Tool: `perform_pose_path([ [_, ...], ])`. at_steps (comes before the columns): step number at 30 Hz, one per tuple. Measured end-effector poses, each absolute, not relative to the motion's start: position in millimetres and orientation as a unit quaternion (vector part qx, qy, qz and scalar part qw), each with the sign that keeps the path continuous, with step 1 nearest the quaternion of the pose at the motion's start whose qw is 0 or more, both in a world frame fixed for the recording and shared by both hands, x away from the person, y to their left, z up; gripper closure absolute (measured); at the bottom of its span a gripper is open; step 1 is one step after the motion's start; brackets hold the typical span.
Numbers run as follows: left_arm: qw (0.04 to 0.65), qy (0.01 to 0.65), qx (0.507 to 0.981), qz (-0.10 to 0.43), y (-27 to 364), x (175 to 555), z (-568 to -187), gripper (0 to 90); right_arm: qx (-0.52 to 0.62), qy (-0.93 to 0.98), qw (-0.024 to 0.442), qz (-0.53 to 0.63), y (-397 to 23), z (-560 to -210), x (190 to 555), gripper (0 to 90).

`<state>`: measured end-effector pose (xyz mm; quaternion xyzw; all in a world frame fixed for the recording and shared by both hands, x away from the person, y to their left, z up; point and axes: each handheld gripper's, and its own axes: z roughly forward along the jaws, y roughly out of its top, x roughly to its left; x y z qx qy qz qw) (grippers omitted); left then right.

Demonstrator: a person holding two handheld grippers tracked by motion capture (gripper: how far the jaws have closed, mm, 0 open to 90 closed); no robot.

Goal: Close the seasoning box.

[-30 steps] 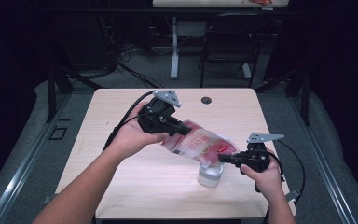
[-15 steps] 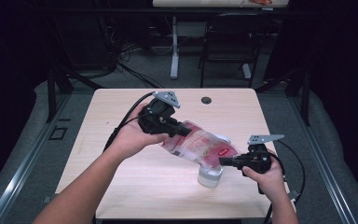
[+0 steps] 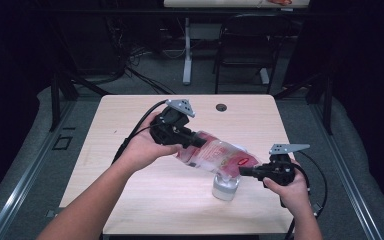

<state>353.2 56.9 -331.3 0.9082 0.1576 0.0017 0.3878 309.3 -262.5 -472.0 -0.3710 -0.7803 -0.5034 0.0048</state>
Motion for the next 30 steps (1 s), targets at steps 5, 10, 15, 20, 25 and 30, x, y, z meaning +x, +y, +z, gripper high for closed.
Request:
perform_pose_path([
  [5,0.389,0.157,0.908,0.006,58.8,351.6,-330.2,82.1,-0.370,-0.780,-0.001,-0.505,-261.7,-471.3,308.8,89.8],
  [10,0.390,0.161,0.907,0.007,63.4,351.8,-331.4,81.7,-0.366,-0.782,-0.002,-0.505,-258.9,-470.4,308.4,89.8],
  [15,0.394,0.164,0.904,0.009,63.9,351.3,-332.4,81.0,-0.372,-0.775,-0.015,-0.511,-258.2,-469.7,307.7,89.6],
  [20,0.397,0.172,0.901,0.010,70.1,351.5,-335.9,79.7,-0.371,-0.771,-0.020,-0.517,-257.3,-469.4,307.5,89.3],
  [25,0.401,0.182,0.898,0.011,77.9,351.1,-340.3,78.6,-0.370,-0.766,-0.024,-0.524,-255.6,-468.9,306.9,89.0],
  [30,0.408,0.190,0.893,0.013,86.3,349.6,-345.9,77.9,-0.371,-0.759,-0.030,-0.534,-254.4,-468.5,306.1,88.8],
])
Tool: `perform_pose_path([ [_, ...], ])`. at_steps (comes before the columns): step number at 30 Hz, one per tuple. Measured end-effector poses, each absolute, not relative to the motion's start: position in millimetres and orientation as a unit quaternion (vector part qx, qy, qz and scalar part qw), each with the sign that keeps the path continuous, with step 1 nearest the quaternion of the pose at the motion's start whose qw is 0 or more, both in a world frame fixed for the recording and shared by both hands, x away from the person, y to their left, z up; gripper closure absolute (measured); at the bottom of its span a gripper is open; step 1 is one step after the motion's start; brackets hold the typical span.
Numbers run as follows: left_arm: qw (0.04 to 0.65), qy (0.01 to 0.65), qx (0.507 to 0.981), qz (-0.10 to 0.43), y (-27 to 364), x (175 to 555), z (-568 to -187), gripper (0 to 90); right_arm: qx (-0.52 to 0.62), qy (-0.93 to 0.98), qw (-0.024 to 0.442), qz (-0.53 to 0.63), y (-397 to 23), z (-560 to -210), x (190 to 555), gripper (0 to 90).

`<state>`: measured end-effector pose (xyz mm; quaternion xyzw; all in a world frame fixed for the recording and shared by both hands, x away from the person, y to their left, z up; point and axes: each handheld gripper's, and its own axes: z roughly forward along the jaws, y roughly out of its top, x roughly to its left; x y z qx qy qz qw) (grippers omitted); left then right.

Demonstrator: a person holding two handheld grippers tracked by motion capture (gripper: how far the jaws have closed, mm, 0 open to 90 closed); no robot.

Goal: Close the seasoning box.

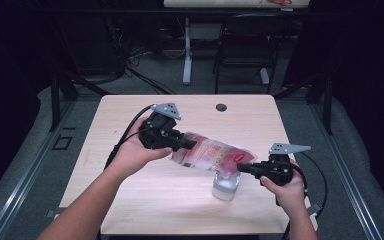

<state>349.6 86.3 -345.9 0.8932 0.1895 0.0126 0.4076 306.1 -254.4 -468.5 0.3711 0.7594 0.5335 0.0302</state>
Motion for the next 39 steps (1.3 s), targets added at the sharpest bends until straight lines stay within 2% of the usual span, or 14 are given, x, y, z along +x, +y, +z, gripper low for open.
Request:
perform_pose_path([
  [12,0.436,0.206,0.876,0.000,102.4,351.0,-362.8,77.6,0.366,0.743,0.033,0.559,-256.6,-472.1,306.9,87.1],
  [22,0.447,0.206,0.870,-0.005,112.8,350.8,-373.9,76.8,0.357,0.743,0.015,0.566,-251.9,-479.9,310.6,84.0],
  [39,0.453,0.212,0.866,0.008,135.8,343.1,-397.5,72.0,0.326,0.754,0.025,0.570,-244.6,-472.0,305.7,90.0],
])
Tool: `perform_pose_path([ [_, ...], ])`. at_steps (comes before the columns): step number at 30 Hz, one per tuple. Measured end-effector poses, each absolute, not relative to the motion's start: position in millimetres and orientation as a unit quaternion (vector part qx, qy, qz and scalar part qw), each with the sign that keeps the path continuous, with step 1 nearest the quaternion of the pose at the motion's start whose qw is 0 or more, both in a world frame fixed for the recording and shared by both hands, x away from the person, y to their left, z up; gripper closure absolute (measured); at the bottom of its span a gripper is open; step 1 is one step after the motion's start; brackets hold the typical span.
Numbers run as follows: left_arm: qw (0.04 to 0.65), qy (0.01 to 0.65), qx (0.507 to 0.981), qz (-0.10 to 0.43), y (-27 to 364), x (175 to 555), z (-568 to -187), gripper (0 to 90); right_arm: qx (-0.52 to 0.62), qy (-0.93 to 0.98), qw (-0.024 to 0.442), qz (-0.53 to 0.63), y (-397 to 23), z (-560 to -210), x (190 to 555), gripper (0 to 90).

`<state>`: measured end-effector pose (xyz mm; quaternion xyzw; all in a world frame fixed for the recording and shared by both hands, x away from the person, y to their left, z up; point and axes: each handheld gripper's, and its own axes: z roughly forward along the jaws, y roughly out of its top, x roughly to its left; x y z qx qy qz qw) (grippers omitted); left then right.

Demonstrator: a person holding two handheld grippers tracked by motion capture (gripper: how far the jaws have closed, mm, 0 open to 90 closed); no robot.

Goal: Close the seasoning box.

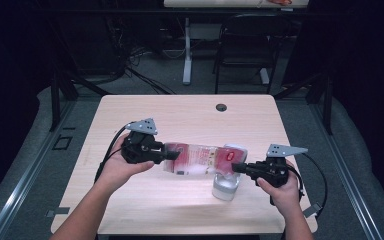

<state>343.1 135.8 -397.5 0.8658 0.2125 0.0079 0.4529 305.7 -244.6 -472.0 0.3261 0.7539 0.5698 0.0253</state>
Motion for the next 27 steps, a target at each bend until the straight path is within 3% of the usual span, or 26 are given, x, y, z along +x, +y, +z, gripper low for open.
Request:
perform_pose_path([
  [27,0.460,0.261,0.848,0.011,169.8,344.0,-440.4,61.6,0.294,0.800,0.043,0.521,-223.5,-447.1,312.9,90.0],
])
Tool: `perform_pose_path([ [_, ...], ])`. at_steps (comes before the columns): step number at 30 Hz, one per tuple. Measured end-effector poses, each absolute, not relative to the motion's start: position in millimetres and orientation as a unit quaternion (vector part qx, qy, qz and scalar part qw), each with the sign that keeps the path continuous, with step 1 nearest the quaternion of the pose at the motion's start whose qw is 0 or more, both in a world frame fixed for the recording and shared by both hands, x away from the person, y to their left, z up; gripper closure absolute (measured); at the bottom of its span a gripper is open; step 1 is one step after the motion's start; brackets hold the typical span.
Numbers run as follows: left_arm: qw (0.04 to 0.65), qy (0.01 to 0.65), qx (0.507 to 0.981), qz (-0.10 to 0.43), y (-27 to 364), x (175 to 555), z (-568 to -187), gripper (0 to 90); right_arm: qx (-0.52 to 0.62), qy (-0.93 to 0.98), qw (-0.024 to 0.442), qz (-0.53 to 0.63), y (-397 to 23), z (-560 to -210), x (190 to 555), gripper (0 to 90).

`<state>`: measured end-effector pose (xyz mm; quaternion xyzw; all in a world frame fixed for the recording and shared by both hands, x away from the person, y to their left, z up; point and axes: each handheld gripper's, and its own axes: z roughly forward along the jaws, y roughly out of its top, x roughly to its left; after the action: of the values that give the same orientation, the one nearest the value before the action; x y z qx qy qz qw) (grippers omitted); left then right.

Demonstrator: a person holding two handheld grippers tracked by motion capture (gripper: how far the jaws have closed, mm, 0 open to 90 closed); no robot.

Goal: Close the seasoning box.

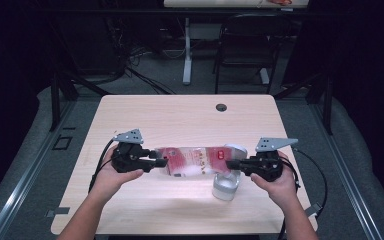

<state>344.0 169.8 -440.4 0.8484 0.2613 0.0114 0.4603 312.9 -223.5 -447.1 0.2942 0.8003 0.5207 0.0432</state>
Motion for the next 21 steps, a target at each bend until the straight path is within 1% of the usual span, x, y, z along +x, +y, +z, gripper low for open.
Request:
perform_pose_path([
  [3,0.464,0.267,0.845,0.017,175.4,343.8,-441.3,58.6,0.290,0.808,0.046,0.510,-219.4,-443.7,313.6,90.0],
  [9,0.466,0.276,0.840,0.029,188.3,342.4,-440.5,58.5,0.280,0.826,0.056,0.486,-208.9,-436.7,315.1,90.0],
  [17,0.464,0.278,0.840,0.036,198.8,340.6,-439.1,61.2,0.272,0.838,0.058,0.469,-189.4,-437.3,320.8,90.0],
  [21,0.457,0.279,0.844,0.037,200.8,341.0,-444.5,66.5,0.264,0.849,0.057,0.455,-180.5,-438.5,323.2,90.0],
])
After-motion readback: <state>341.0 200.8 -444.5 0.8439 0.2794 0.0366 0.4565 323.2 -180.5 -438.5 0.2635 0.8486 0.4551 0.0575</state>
